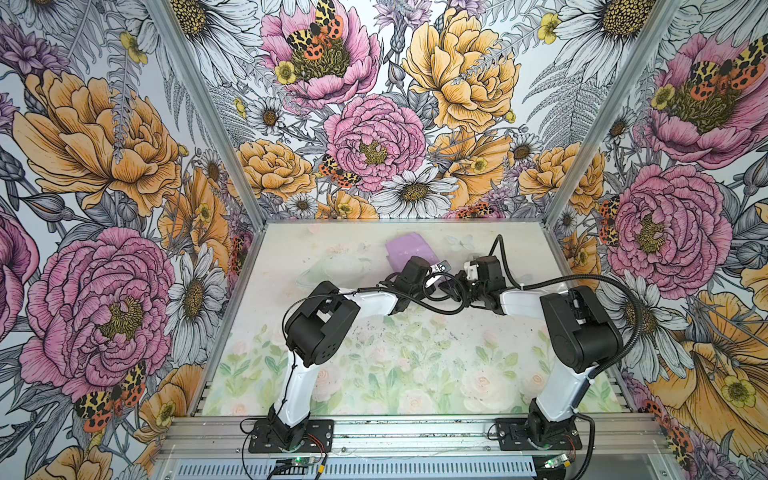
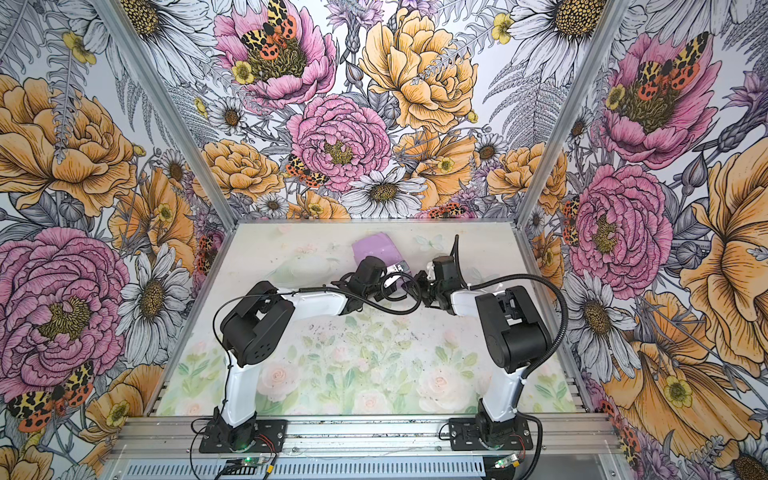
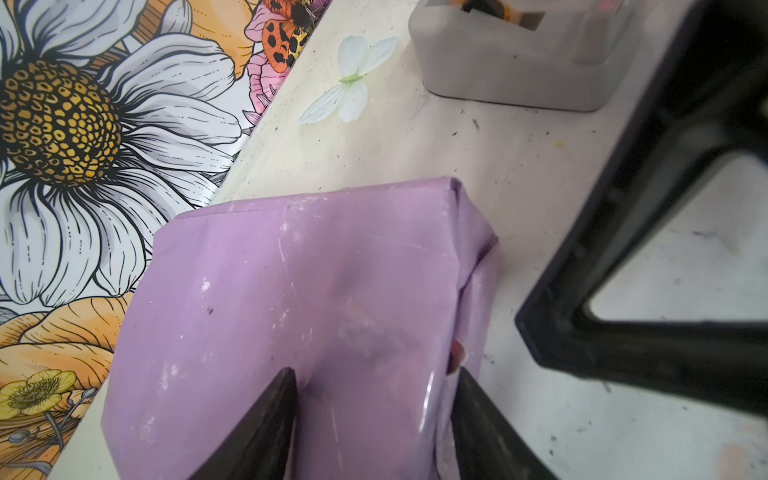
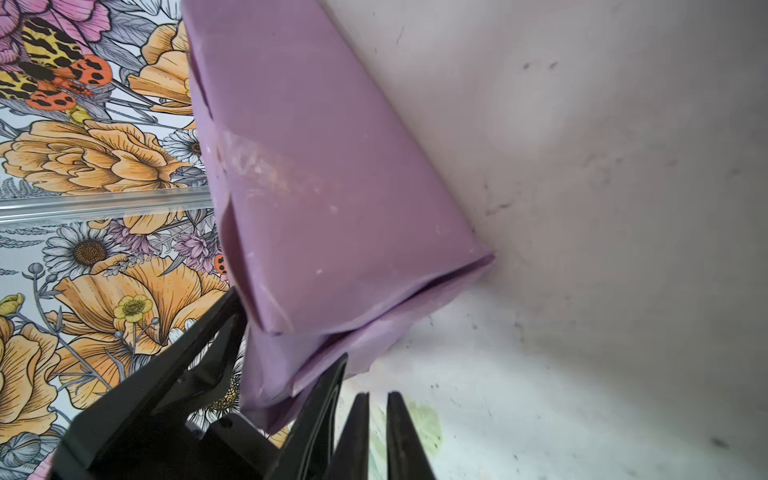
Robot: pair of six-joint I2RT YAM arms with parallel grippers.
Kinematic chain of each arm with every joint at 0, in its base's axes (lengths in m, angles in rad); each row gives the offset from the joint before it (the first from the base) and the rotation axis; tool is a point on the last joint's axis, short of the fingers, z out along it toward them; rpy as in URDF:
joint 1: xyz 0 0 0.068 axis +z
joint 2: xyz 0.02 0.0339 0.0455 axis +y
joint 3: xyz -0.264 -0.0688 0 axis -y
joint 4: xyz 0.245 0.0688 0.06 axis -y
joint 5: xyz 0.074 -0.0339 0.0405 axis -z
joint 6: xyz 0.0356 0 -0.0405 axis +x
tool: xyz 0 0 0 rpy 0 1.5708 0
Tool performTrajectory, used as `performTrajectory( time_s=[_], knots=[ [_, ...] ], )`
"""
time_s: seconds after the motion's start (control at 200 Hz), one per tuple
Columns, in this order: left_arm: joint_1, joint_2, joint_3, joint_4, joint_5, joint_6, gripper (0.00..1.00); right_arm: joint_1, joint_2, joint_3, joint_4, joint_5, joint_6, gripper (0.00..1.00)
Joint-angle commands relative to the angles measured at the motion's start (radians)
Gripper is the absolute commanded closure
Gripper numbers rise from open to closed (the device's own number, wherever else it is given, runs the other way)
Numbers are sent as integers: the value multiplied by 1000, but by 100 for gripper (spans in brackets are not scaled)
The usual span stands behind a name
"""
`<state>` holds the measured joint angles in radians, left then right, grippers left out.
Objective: Wrap the gift box in paper
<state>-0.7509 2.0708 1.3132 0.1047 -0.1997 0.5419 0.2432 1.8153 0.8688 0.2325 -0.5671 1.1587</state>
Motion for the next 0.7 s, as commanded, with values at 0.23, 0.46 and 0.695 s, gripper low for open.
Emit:
performTrajectory(
  time_s=[0.23, 0.46, 0.695],
  knots=[
    [14, 72, -50, -172, -56, -165, 42, 1, 60, 56, 68, 48, -12, 89],
    [21, 72, -55, -155, -17, -163, 42, 24, 111, 101, 103, 51, 9, 92],
    [19, 41, -58, -139, 49, -160, 42, 31, 141, 130, 122, 70, 22, 95]
  ],
)
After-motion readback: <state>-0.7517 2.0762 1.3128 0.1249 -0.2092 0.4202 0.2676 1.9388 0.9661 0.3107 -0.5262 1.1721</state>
